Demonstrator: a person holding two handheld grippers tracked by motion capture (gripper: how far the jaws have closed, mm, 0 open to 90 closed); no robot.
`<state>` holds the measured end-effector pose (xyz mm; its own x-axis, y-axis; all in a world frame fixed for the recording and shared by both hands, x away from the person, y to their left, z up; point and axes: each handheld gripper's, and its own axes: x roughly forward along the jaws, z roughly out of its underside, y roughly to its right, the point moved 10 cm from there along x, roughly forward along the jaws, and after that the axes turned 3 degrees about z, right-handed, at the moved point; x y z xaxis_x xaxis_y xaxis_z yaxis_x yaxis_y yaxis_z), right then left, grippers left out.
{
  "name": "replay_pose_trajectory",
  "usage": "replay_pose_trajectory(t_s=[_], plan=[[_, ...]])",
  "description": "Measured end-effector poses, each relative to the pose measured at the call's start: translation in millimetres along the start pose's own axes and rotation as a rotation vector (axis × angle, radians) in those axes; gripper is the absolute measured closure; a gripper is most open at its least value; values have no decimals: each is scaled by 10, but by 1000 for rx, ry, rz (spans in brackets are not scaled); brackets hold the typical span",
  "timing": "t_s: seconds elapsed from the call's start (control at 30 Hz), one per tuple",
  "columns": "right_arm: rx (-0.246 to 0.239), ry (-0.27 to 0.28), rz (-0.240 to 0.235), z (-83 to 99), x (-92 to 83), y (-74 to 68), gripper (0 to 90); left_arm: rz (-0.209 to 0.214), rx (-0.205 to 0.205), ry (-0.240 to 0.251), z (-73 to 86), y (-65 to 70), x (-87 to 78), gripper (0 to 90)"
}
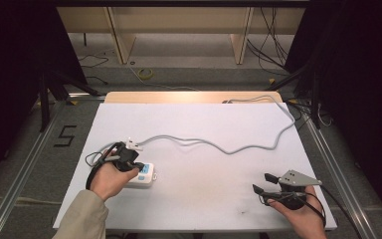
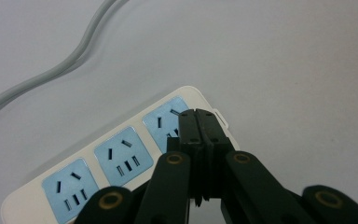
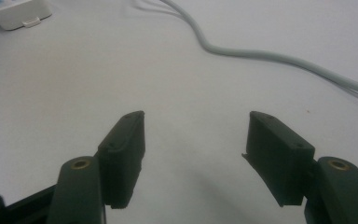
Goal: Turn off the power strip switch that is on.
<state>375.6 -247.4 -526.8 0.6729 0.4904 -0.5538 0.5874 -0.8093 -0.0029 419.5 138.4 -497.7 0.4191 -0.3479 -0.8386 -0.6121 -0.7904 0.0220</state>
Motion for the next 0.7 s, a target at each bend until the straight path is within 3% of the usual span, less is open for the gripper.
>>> replay_pose_trajectory(t_s=[0.7], plan=[[1, -1, 1, 3, 0, 2, 383, 7, -17, -32, -6, -68, 50, 896]])
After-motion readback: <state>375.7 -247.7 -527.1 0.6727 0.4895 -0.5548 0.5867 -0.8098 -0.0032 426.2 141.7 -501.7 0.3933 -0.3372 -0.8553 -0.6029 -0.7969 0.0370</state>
